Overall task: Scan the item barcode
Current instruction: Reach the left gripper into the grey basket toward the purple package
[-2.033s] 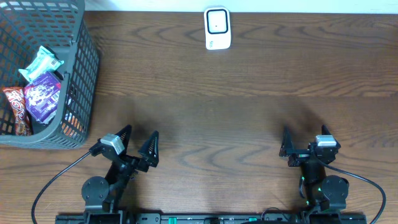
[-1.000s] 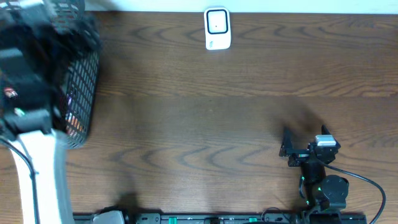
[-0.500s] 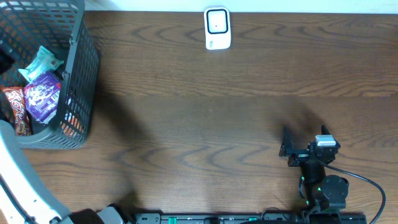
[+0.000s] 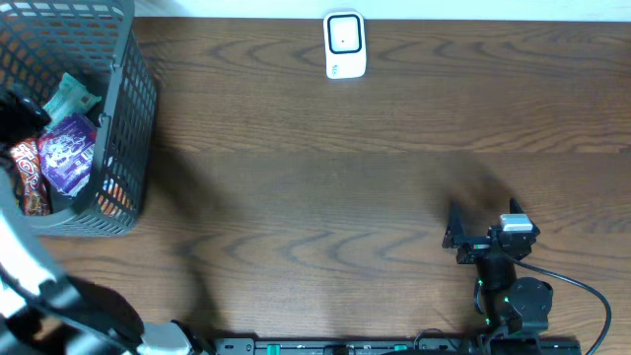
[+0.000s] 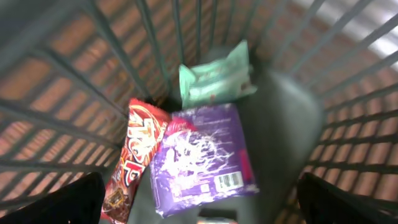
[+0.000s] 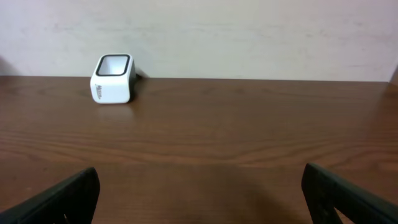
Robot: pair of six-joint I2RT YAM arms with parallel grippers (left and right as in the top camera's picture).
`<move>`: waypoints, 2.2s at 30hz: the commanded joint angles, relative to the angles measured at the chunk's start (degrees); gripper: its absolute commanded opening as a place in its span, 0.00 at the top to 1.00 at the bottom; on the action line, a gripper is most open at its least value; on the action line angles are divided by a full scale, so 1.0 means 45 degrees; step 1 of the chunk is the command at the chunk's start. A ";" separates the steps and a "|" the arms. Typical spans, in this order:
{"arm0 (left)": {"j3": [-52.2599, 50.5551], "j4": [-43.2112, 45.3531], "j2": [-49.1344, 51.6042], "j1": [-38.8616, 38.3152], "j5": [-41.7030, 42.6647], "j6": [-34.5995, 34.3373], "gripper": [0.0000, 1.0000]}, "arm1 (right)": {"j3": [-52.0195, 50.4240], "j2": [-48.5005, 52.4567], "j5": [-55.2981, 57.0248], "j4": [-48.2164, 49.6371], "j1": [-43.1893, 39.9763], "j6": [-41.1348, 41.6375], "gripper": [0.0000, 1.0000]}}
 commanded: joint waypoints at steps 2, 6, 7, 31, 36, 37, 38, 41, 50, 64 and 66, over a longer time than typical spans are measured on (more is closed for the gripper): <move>0.0228 0.0160 0.0753 -0.0593 -0.1632 0.0743 0.02 | -0.0029 -0.0039 0.0073 -0.0044 0.0102 -0.0092 0.01; 0.0228 0.0622 0.1180 -0.1200 -0.2589 0.0738 0.02 | -0.0029 -0.0039 0.0073 -0.0044 0.0102 -0.0092 0.01; 0.0228 0.0763 0.1316 -0.1379 -0.2948 0.0738 0.02 | -0.0029 -0.0039 0.0073 -0.0044 0.0102 -0.0092 0.01; 0.0228 0.1758 0.5289 -0.2827 -0.4512 -0.0792 0.02 | -0.0029 -0.0039 0.0073 -0.0044 0.0102 -0.0092 0.01; 0.0223 0.1812 0.5547 -0.3196 -0.4862 -0.0801 0.04 | -0.0029 -0.0039 0.0073 -0.0044 0.0102 -0.0092 0.01; 0.0204 0.1758 0.5605 -0.3245 -0.5183 -0.0806 0.05 | -0.0029 -0.0039 0.0073 -0.0044 0.0102 -0.0092 0.01; 0.0180 0.1695 0.5654 -0.3283 -0.5489 -0.0806 0.06 | -0.0029 -0.0039 0.0073 -0.0044 0.0102 -0.0092 0.01; -0.0044 0.1569 0.5659 -0.3298 -0.6324 -0.0811 0.16 | -0.0029 -0.0039 0.0073 -0.0044 0.0102 -0.0092 0.01; -0.0180 0.0102 0.5659 -0.3279 -0.6810 -0.0865 0.50 | -0.0029 -0.0039 0.0073 -0.0044 0.0102 -0.0092 0.01; 0.0267 -0.1297 0.3988 -0.3327 -0.6727 -0.1389 0.93 | -0.0029 -0.0039 0.0073 -0.0044 0.0102 -0.0092 0.01; 0.0403 -0.0884 0.2977 -0.3337 -0.6596 -0.1579 0.93 | -0.0029 -0.0039 0.0073 -0.0044 0.0102 -0.0092 0.01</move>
